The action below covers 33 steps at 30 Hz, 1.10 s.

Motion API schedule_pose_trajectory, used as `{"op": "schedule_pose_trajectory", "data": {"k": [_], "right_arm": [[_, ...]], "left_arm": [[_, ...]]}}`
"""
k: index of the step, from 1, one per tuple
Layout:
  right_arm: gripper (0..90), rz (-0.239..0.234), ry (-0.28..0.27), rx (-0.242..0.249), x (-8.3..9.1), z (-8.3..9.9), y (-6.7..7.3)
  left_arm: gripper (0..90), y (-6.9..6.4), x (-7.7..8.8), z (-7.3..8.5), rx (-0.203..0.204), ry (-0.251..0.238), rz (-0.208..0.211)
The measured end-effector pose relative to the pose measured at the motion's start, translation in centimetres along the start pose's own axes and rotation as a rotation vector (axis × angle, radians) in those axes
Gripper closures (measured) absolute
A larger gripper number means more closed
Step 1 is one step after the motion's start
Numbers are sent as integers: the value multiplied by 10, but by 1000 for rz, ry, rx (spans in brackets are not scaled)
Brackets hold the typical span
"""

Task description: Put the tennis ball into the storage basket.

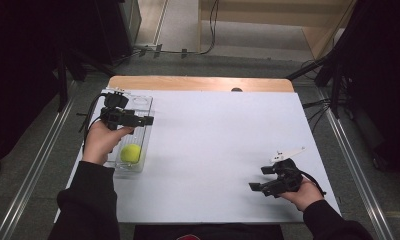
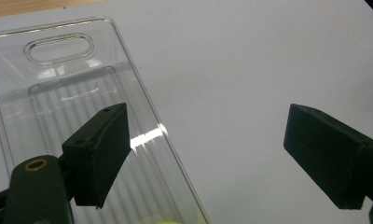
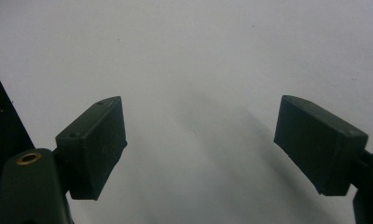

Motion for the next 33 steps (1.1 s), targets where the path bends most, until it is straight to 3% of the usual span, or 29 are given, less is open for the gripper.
{"op": "schedule_pose_trajectory", "data": {"k": [16, 33], "right_arm": [[146, -4, 0, 7, 0, 0, 0], [146, -1, 2, 6, 1, 1, 1]], "left_arm": [[152, -20, -12, 2, -34, 27, 54], [163, -38, -26, 7, -42, 32, 117]]}}
Point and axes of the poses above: each handheld gripper's, and its own axes: x roughly backward along the jaws, z roughly out of its underside, y roughly to its left, the point moved 8 cm from there along -x, roughly forward along the jaws, and after that the axes turned 8 degrees about -y, right-handed, at the moved point
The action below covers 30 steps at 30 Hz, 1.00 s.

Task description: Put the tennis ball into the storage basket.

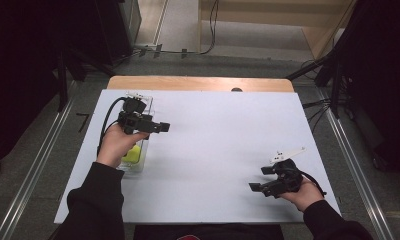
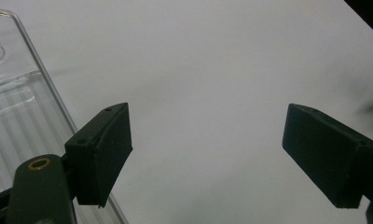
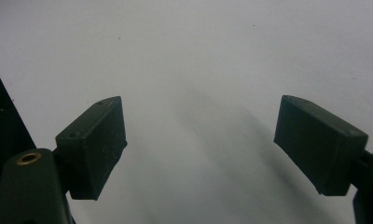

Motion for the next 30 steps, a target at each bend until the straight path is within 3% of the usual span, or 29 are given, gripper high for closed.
{"op": "schedule_pose_trajectory", "data": {"k": [22, 30], "right_arm": [[146, 1, -2, -2, 1, 0, 0], [146, 2, -2, -2, 1, 0, 0]], "left_arm": [[163, -14, -6, 10, -24, -22, 41], [164, -17, -9, 20, -35, -8, 53]]}}
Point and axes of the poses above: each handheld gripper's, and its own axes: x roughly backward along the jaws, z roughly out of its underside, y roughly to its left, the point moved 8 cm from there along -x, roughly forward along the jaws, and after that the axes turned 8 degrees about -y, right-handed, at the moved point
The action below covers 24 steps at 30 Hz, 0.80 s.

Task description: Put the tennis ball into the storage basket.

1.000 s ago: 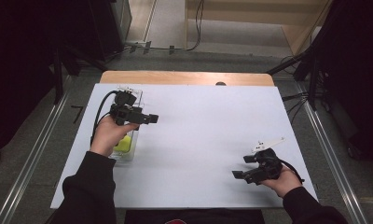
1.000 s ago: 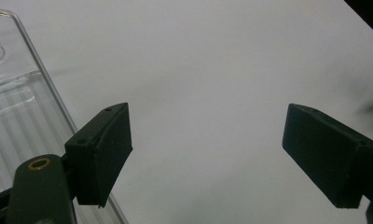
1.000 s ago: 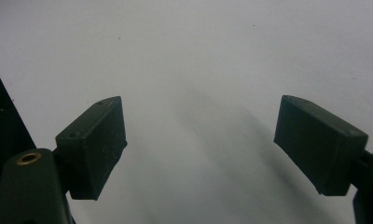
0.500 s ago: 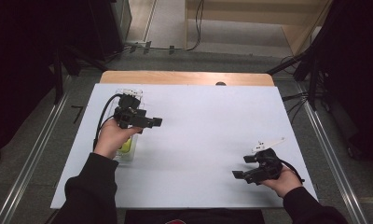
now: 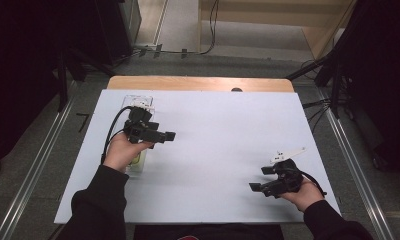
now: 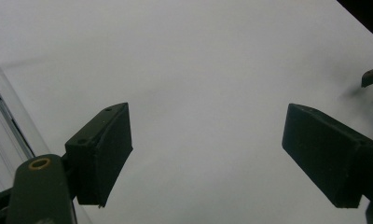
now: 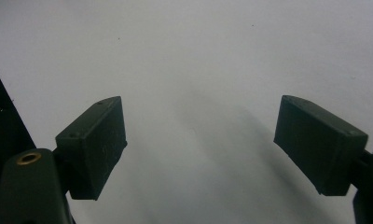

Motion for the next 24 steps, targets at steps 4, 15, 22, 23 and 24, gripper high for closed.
{"op": "schedule_pose_trajectory", "data": {"k": [4, 15, 22, 23, 24], "right_arm": [[146, 1, 0, 0, 0, 0, 0], [146, 2, -1, -1, 0, 0, 0], [146, 2, -1, -1, 0, 0, 0], [146, 2, -1, -1, 0, 0, 0], [146, 3, 0, -2, 0, 0, -1]], "left_arm": [[165, -3, 0, 5, -14, -1, 6], [180, -13, -2, 17, -38, 7, 21], [180, -18, -1, 22, -39, 6, 32], [180, -19, -1, 22, -38, 3, 34], [180, -20, -1, 23, -37, 3, 34]]}}
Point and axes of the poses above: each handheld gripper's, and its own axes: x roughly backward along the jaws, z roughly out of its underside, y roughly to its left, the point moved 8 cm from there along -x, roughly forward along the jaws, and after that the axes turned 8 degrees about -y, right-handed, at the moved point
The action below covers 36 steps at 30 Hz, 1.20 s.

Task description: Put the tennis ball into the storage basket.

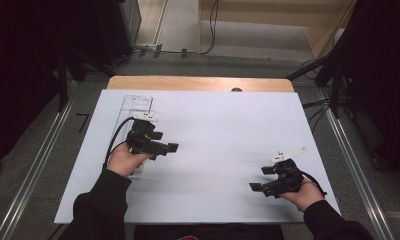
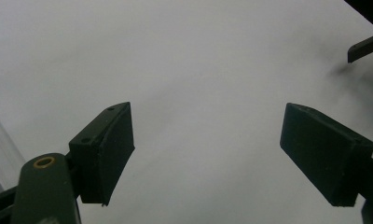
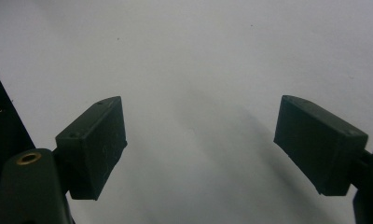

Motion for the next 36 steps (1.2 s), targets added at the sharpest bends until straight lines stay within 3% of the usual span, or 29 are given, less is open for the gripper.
{"op": "schedule_pose_trajectory", "data": {"k": [6, 20, 24, 27, 36], "right_arm": [[146, 0, -2, -1, 0, 0, 0], [146, 1, -2, 1, 0, 0, 0], [146, 2, -1, 0, 0, 0, 0], [146, 4, 0, -1, 0, 0, -1], [146, 3, 0, 0, 0, 0, -1]], "left_arm": [[180, -4, 0, 4, 16, 2, 26], [179, -10, 0, 13, -29, -9, 20], [179, -14, 0, 16, -25, -23, 54], [179, -14, 0, 19, -26, -26, 47], [179, -16, 0, 32, -58, -3, 51]]}}
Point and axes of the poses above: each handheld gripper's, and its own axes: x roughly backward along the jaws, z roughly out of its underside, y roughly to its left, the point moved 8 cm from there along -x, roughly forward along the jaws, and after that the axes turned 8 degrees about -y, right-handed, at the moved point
